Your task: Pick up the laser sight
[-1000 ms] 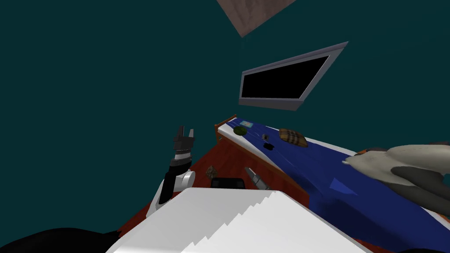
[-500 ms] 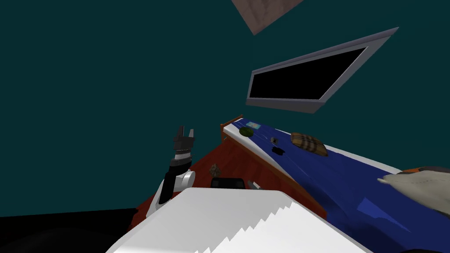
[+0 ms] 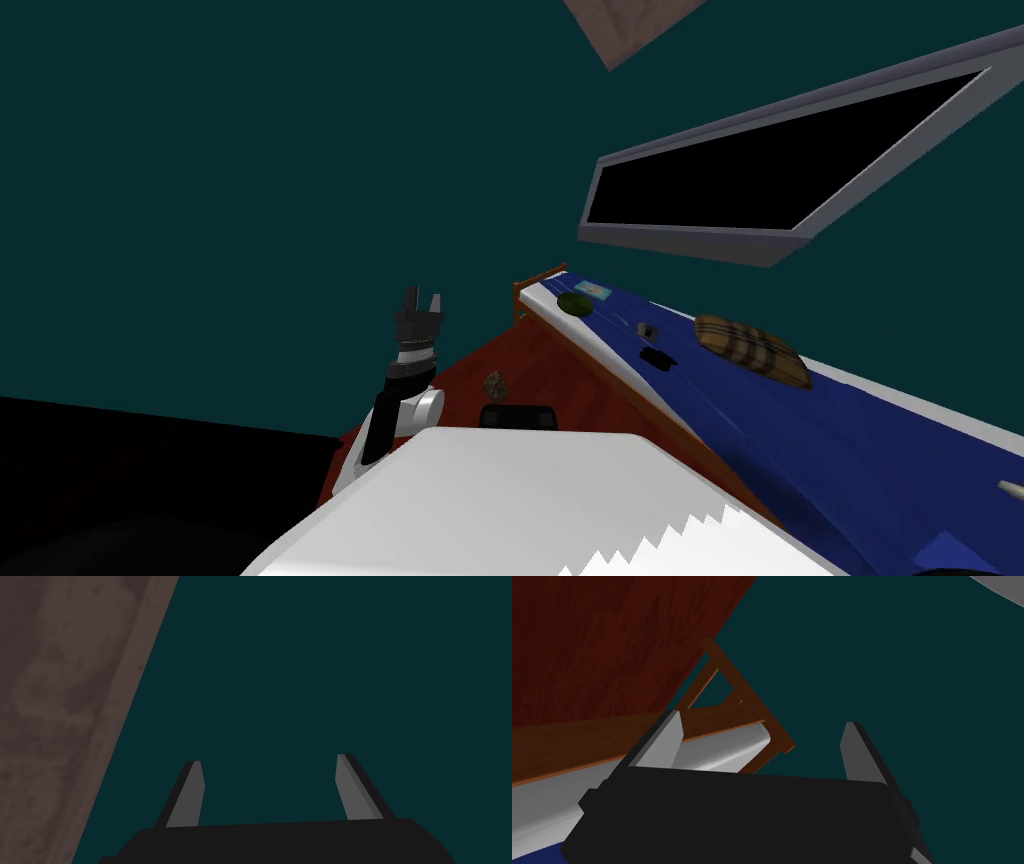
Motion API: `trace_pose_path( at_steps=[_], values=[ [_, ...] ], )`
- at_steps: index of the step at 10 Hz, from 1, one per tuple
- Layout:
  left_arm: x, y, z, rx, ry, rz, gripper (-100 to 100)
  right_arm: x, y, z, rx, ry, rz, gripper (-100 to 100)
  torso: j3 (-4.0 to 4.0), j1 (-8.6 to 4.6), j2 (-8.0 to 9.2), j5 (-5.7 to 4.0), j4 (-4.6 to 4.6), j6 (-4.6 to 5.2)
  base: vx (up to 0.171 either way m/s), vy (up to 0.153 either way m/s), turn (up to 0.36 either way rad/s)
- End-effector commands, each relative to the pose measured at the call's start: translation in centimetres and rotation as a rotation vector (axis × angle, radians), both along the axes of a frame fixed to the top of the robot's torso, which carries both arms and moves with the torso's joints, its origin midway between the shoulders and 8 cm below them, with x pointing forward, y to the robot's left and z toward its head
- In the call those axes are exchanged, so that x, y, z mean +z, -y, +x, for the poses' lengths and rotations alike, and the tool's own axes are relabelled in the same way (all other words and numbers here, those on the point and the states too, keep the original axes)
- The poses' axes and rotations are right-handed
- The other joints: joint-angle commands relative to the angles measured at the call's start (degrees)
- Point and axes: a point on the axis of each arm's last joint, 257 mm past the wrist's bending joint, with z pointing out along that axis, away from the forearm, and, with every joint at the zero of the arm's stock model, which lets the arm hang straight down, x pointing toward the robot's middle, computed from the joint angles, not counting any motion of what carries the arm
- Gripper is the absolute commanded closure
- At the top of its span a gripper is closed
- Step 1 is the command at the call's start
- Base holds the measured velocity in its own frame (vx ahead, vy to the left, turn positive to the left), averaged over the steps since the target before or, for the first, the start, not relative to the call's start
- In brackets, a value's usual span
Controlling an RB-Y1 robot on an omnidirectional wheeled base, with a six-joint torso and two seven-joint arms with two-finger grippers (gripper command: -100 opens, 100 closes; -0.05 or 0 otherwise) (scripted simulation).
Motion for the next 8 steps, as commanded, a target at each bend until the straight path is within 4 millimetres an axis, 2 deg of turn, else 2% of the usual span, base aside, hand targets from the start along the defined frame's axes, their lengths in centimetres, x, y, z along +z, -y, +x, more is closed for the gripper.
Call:
trace_pose_path(
  at_steps=[1, 2, 3, 4, 5, 6, 7, 8],
  values=[
    [0.0, 0.0, 0.0, 0.000, 0.000, 0.000, 0, -1.2, 2.0, -2.2, 0.032, -0.045, -0.057, -100, 0.00, 0.00, 0.00, 0.00, 0.00, 0.00, 0.016, 0.003, 0.161],
    [0.0, 0.0, 0.0, 0.000, 0.000, 0.000, 0, -2.9, 4.3, -4.8, 0.054, -0.109, -0.128, -100, 0.00, -0.03, 0.00, -0.01, 0.00, 0.04, 0.019, 0.006, 0.308],
    [0.0, 0.0, 0.0, 0.000, 0.000, 0.000, 0, -2.9, 5.0, -5.1, 0.075, -0.116, -0.145, -100, -0.01, -0.03, -0.01, 0.00, -0.01, 0.00, 0.016, -0.006, 0.133],
    [0.0, 0.0, 0.0, 0.000, 0.000, 0.000, 0, -4.2, 7.7, -7.6, 0.103, -0.176, -0.219, -100, -0.01, -0.05, -0.01, -0.01, 0.00, 0.05, 0.020, -0.009, 0.279],
    [0.0, 0.0, 0.0, 0.000, 0.000, 0.000, 0, -4.1, 8.3, -7.7, 0.118, -0.180, -0.232, -100, -0.02, -0.08, -0.03, -0.01, 0.00, 0.00, 0.021, -0.015, 0.130],
    [0.0, 0.0, 0.0, 0.000, 0.000, 0.000, 0, -5.0, 11.0, -10.0, 0.144, -0.235, -0.302, -100, -0.02, -0.09, -0.04, -0.03, 0.00, 0.05, 0.024, -0.015, 0.222],
    [0.0, 0.0, 0.0, 0.000, 0.000, 0.000, 0, -4.8, 11.7, -10.1, 0.162, -0.240, -0.317, -100, -0.03, -0.10, -0.05, -0.01, -0.01, 0.01, 0.019, -0.020, 0.158],
    [0.0, 0.0, 0.0, 0.000, 0.000, 0.000, 0, -5.4, 14.7, -12.2, 0.194, -0.290, -0.392, -100, -0.03, -0.11, -0.05, -0.04, 0.00, 0.04, 0.023, -0.027, 0.255]
  ],
)
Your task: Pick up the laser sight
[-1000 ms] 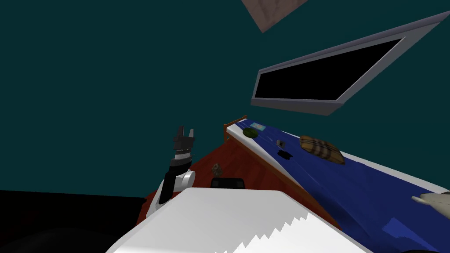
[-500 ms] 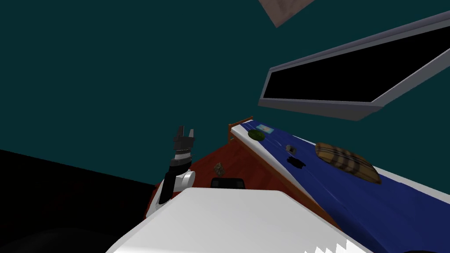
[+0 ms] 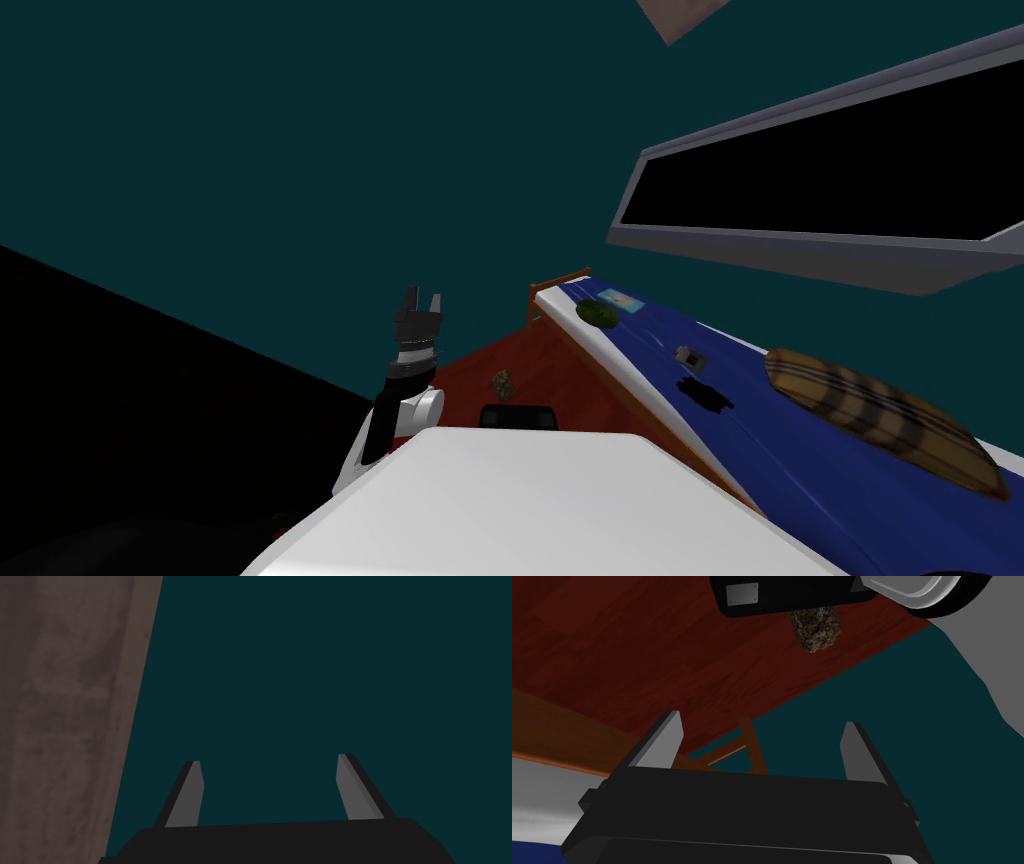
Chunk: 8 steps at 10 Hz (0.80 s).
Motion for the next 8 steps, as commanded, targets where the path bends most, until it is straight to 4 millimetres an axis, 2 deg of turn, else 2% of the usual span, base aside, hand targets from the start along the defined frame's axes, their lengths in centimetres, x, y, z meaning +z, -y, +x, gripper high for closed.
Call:
trace_pose_path(
  at_steps=[1, 2, 3, 4, 5, 7, 8],
  values=[
    [0.0, 0.0, 0.0, 0.000, 0.000, 0.000, 0, 0.0, 1.6, -1.1, 0.031, -0.029, -0.047, -100, 0.00, 0.00, 0.00, 0.00, 0.00, 0.00, 0.018, -0.035, 0.142],
    [0.0, 0.0, 0.0, 0.000, 0.000, 0.000, 0, -0.2, 4.7, -2.8, 0.064, -0.073, -0.120, -100, 0.01, 0.01, 0.01, -0.01, 0.00, 0.05, 0.022, -0.035, 0.249],
    [0.0, 0.0, 0.0, 0.000, 0.000, 0.000, 0, 0.0, 5.1, -2.8, 0.075, -0.076, -0.127, -100, -0.01, -0.03, -0.01, -0.02, 0.00, -0.01, 0.019, -0.039, 0.131],
    [0.0, 0.0, 0.0, 0.000, 0.000, 0.000, 0, 0.1, 8.4, -4.1, 0.111, -0.115, -0.200, -100, 0.00, 0.00, 0.00, -0.01, 0.00, 0.06, 0.017, -0.050, 0.214],
    [0.0, 0.0, 0.0, 0.000, 0.000, 0.000, 0, 0.2, 8.6, -4.1, 0.117, -0.117, -0.204, -100, 0.01, -0.05, 0.01, -0.01, 0.00, 0.02, 0.016, -0.047, 0.136],
    [0.0, 0.0, 0.0, 0.000, 0.000, 0.000, 0, 1.1, 14.7, -5.7, 0.189, -0.178, -0.339, -100, 0.00, -0.06, 0.01, -0.02, 0.00, 0.00, 0.017, -0.072, 0.283],
    [0.0, 0.0, 0.0, 0.000, 0.000, 0.000, 0, 1.2, 14.9, -5.6, 0.193, -0.179, -0.343, -100, -0.02, -0.20, -0.04, -0.04, 0.00, 0.01, 0.014, -0.105, 0.104]
  ],
)
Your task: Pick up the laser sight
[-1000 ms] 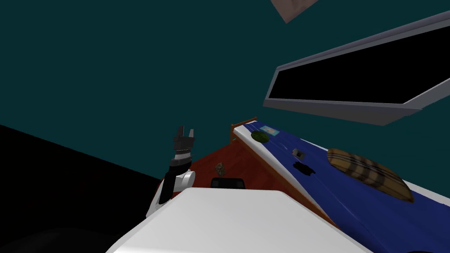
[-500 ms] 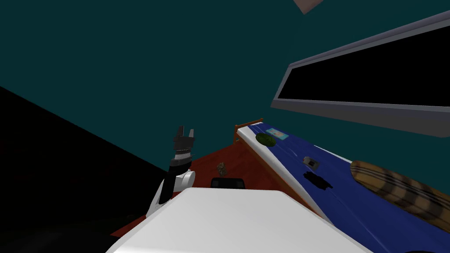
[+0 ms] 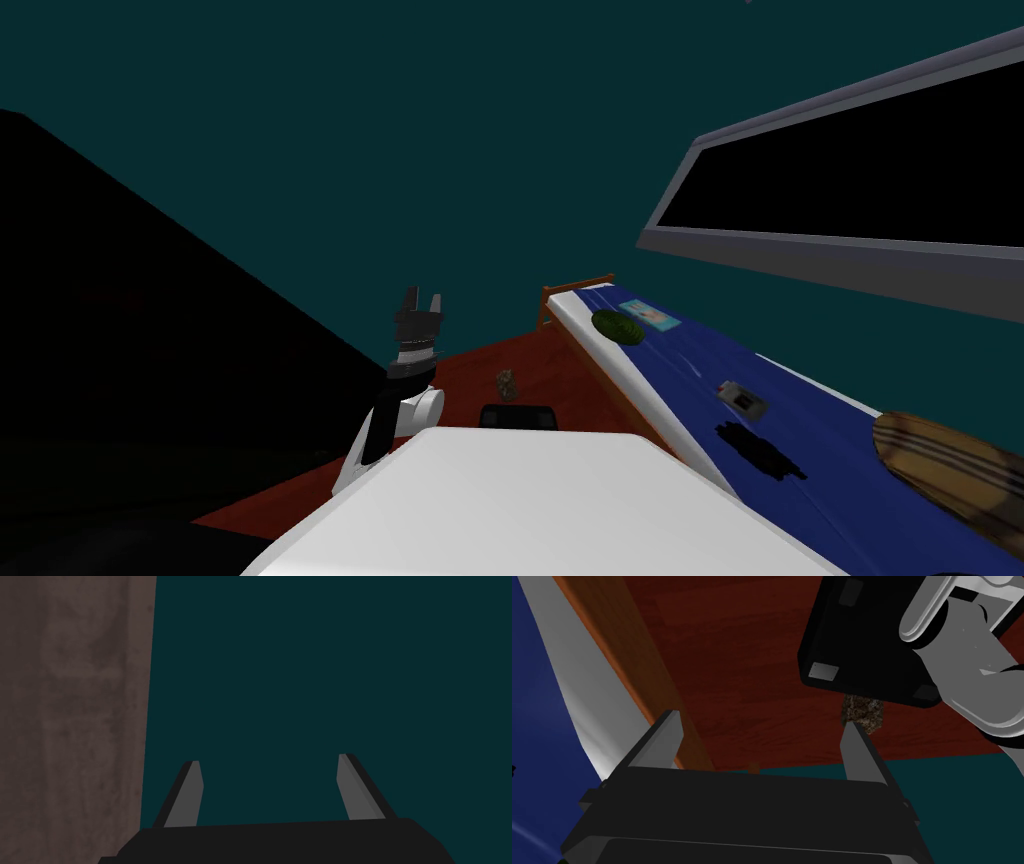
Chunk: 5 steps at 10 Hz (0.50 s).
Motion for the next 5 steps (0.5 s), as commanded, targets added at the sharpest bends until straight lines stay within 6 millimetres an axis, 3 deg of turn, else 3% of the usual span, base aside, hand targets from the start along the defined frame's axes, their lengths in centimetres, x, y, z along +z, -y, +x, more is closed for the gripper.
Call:
trace_pose_path(
  at_steps=[1, 3, 4, 5],
  values=[
    [0.0, 0.0, 0.0, 0.000, 0.000, 0.000, 0, 0.5, 3.5, -0.2, 0.040, -0.027, -0.077, -100, 0.00, 0.00, 0.00, 0.00, 0.00, 0.00, -0.006, -0.090, 0.189],
    [0.0, 0.0, 0.0, 0.000, 0.000, 0.000, 0, 1.7, 8.0, 0.1, 0.096, -0.050, -0.177, -100, 0.01, -0.16, 0.01, -0.01, 0.00, -0.06, 0.020, -0.161, 0.284],
    [0.0, 0.0, 0.0, 0.000, 0.000, 0.000, 0, 1.7, 8.0, 0.1, 0.096, -0.050, -0.177, -100, -0.04, -0.28, -0.09, -0.05, -0.02, -0.06, 0.020, -0.146, 0.119],
    [0.0, 0.0, 0.0, 0.000, 0.000, 0.000, 0, 2.2, 9.7, 0.4, 0.117, -0.055, -0.217, -100, -0.04, -0.19, -0.07, -0.06, -0.01, 0.01, 0.023, -0.146, 0.120]
  ],
)
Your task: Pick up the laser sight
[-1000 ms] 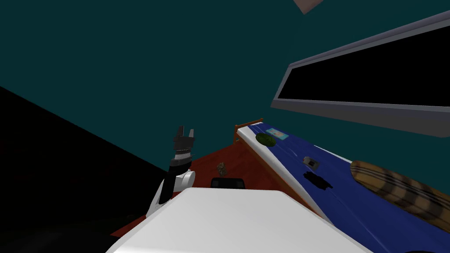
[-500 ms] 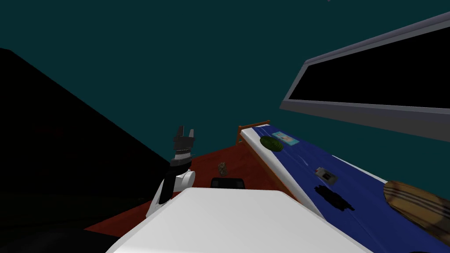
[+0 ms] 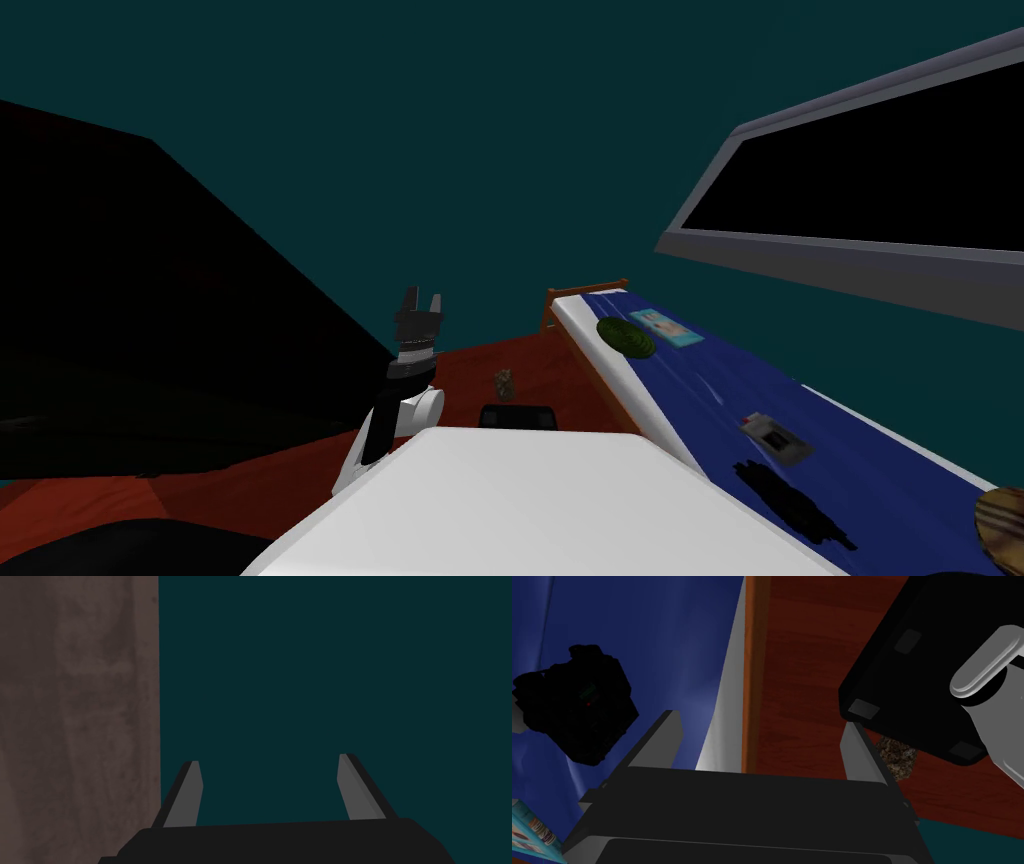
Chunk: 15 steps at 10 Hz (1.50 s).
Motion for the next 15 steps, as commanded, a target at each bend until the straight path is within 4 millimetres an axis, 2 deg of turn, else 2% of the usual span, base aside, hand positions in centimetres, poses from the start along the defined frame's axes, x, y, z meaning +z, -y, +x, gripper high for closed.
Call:
trace_pose_path(
  at_steps=[1, 4, 5, 6, 7, 8, 9, 12, 13, 14, 15],
  values=[
    [0.0, 0.0, 0.0, 0.000, 0.000, 0.000, 0, 0.4, 2.1, 0.7, 0.029, -0.003, -0.053, -100, 0.00, 0.00, 0.00, 0.00, 0.00, 0.00, 0.030, -0.187, 0.237],
    [0.0, 0.0, 0.0, 0.000, 0.000, 0.000, 0, 0.8, 4.3, 1.9, 0.059, 0.008, -0.109, -100, 0.10, -0.31, 0.18, -0.08, 0.04, 0.00, -0.023, -0.229, 0.206],
    [0.0, 0.0, 0.0, 0.000, 0.000, 0.000, 0, 0.6, 4.3, 2.1, 0.062, 0.014, -0.111, -100, 0.05, -0.30, 0.08, -0.09, 0.03, 0.02, 0.027, -0.192, 0.163],
    [0.0, 0.0, 0.0, 0.000, 0.000, 0.000, 0, -0.3, 3.3, 2.2, 0.057, 0.024, -0.092, -100, -0.01, -0.18, -0.03, -0.07, 0.00, 0.01, 0.008, -0.180, 0.142],
    [0.0, 0.0, 0.0, 0.000, 0.000, 0.000, 0, 0.2, 3.7, 2.2, 0.059, 0.019, -0.100, -100, -0.01, -0.12, -0.02, -0.06, 0.00, 0.03, -0.001, -0.084, 0.036],
    [0.0, 0.0, 0.0, 0.000, 0.000, 0.000, 0, 0.1, 3.7, 2.2, 0.058, 0.020, -0.099, 0, 0.00, 0.22, 0.00, 0.01, 0.00, 0.06, 0.001, -0.017, -0.001],
    [0.0, 0.0, 0.0, 0.000, 0.000, 0.000, 0, -0.5, 3.6, 1.6, 0.050, 0.020, -0.101, -100, 0.01, 0.49, 0.01, 0.08, 0.00, 0.06, 0.008, -0.017, 0.068],
    [0.0, 0.0, 0.0, 0.000, 0.000, 0.000, 0, -1.9, 3.1, 0.1, 0.031, 0.018, -0.105, -100, -0.02, 0.56, -0.03, 0.10, -0.01, 0.05, 0.015, -0.021, 0.075],
    [0.0, 0.0, 0.0, 0.000, 0.000, 0.000, 0, -1.6, 3.2, 0.4, 0.034, 0.019, -0.104, -100, -0.02, 0.56, -0.04, 0.10, -0.01, 0.06, 0.008, -0.009, 0.008],
    [0.0, 0.0, 0.0, 0.000, 0.000, 0.000, 0, -1.7, 3.2, 0.3, 0.034, 0.018, -0.105, 100, -0.02, 0.60, -0.03, 0.12, -0.01, 0.06, 0.000, 0.000, 0.000],
    [0.0, 0.0, 0.0, 0.000, 0.000, 0.000, 0, -1.7, 3.1, 0.3, 0.034, 0.018, -0.104, 100, 0.00, 0.63, -0.01, 0.13, 0.00, 0.06, 0.000, 0.000, 0.000]
  ],
)
